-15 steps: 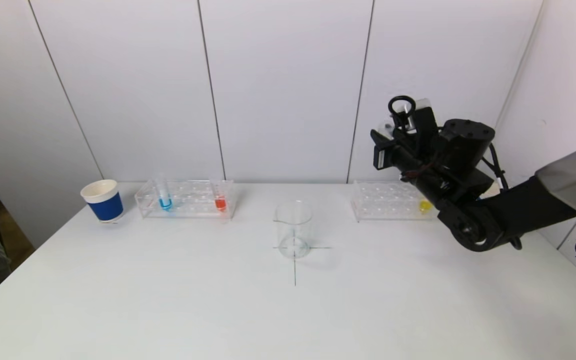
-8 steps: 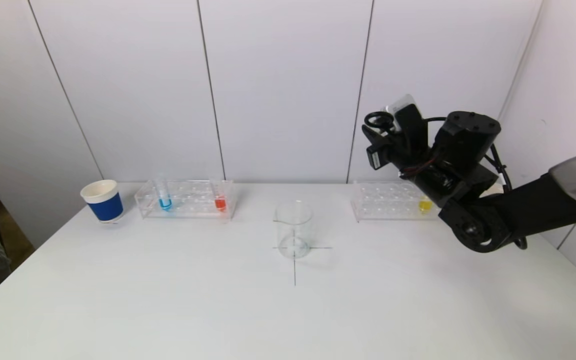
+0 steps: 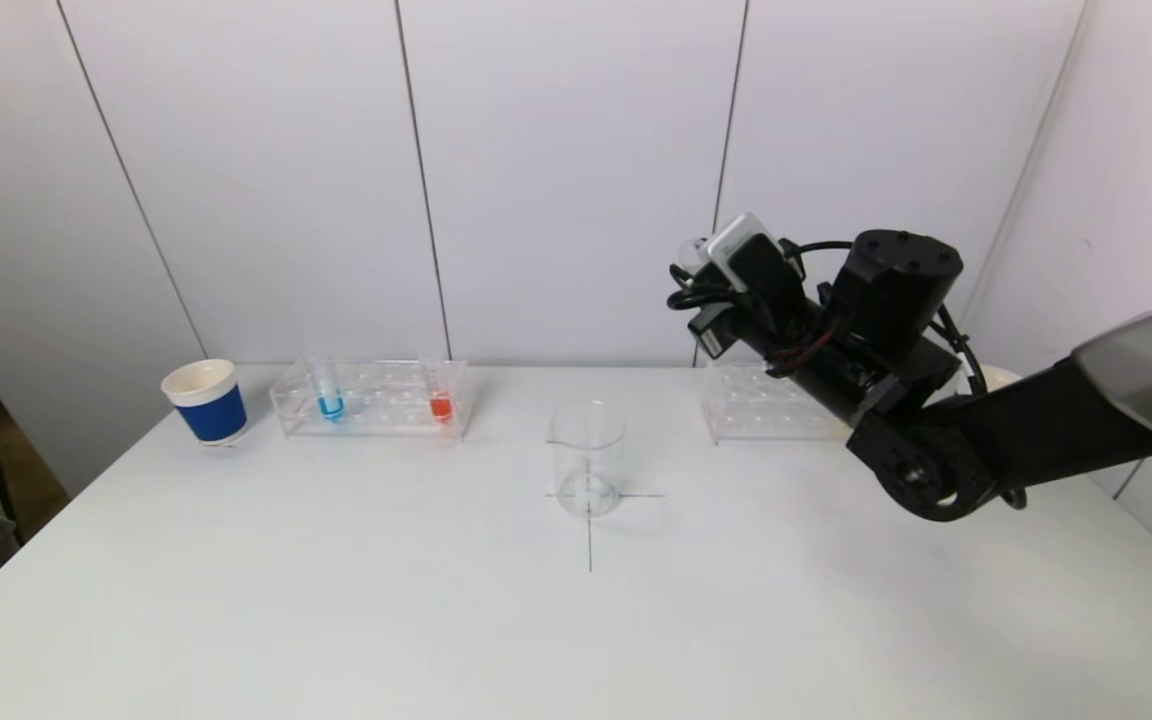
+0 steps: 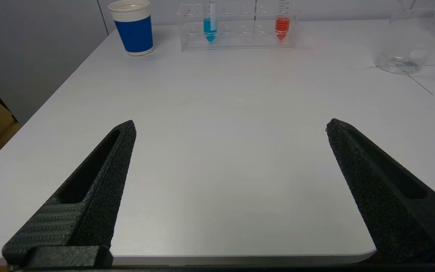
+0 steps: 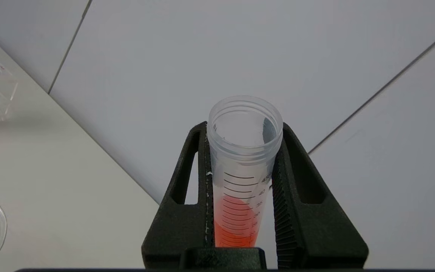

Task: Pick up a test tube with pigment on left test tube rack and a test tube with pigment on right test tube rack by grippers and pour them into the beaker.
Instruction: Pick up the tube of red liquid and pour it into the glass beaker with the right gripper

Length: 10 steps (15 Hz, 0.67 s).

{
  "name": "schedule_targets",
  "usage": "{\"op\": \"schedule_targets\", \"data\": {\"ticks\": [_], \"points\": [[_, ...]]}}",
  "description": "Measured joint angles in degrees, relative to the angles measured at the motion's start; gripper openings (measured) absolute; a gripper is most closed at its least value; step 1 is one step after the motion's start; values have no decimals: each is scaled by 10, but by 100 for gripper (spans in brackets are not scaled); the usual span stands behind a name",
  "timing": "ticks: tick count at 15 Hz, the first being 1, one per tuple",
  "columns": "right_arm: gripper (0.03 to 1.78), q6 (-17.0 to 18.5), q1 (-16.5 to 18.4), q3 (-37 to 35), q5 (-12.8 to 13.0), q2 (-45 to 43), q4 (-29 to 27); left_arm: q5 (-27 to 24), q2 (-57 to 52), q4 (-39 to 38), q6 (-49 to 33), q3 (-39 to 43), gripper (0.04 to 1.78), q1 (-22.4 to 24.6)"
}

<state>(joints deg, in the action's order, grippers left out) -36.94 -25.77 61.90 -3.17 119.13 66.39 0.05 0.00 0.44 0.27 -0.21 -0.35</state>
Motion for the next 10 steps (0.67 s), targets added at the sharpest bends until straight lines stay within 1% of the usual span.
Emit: {"op": "schedule_targets", "data": {"ticks": [2,7,10], "points": [[49,-18,-2,3,-23,7,1,0,0,0,0,0,176,0],[49,-70,-3,30,-69,31,5,0,0,0,0,0,176,0],[49,-85,-7,45,-74,49,12,0,0,0,0,0,176,0]]}}
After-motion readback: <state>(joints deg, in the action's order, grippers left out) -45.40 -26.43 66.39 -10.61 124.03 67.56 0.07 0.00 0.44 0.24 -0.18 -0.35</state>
